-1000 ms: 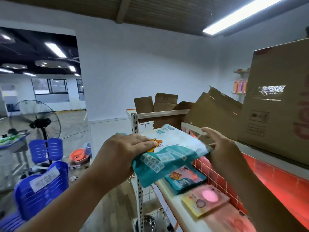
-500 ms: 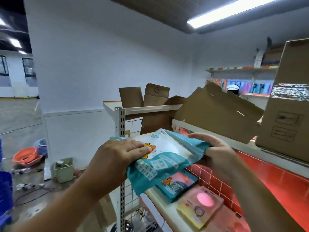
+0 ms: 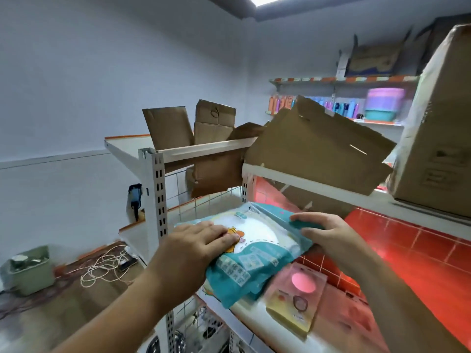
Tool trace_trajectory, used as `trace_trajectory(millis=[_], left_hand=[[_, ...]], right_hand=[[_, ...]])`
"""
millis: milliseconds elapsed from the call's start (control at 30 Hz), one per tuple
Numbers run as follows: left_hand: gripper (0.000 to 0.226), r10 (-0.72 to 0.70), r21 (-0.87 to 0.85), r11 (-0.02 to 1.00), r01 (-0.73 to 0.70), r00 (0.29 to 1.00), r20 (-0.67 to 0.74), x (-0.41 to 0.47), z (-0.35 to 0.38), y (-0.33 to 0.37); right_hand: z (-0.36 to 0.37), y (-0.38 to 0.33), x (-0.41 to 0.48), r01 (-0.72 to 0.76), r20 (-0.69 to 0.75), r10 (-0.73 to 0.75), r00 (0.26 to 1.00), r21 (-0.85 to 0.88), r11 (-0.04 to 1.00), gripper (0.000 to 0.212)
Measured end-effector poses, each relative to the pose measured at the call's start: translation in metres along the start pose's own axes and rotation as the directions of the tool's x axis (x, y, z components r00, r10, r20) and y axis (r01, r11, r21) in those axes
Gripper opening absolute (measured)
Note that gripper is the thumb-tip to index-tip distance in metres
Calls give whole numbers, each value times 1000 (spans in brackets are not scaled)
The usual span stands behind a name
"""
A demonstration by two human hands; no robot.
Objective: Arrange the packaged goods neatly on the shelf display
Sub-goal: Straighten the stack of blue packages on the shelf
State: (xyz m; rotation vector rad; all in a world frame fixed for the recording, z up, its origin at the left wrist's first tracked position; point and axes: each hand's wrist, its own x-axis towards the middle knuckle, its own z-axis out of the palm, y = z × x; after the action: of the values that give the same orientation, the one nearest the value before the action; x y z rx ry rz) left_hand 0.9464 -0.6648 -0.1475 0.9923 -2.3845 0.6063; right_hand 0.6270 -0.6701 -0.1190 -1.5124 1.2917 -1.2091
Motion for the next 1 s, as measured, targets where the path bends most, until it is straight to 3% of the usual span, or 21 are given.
trace_trajectory(millis=[67,300,367,500,600,700,833,1000], left_hand=[[49,40,0,999,-40,999,25,7,25,1],[55,155,-37,988,-151,967,201,26,107,3],[54,170,-38,985,-166,949,266,29,133,-2],[56,210,-59,977,-203,904,372,37,181,-15],[67,193,-96,981,-168,874,447,42,214,-28],[70,142,-113,989,-96,841,523,44,235,-35],[65,158,-164,983,-84,838,522,41,262,-40],[83,197,-232,970,-68,778,596,35,295,-48]], right_hand=[[-1,18,13,21,-47,-29,998,-156,988,43],[0,110,80,2,-136,-50,989,-331,944,67],[8,131,101,-7,-157,-48,986,-335,942,62],[20,178,141,-139,-196,99,976,-202,969,52],[21,202,165,-212,-149,174,973,-292,933,57],[22,218,176,-332,-126,309,943,-262,906,54],[29,239,189,-313,-200,256,946,-343,886,65],[42,241,193,-313,-199,242,950,-535,785,44]])
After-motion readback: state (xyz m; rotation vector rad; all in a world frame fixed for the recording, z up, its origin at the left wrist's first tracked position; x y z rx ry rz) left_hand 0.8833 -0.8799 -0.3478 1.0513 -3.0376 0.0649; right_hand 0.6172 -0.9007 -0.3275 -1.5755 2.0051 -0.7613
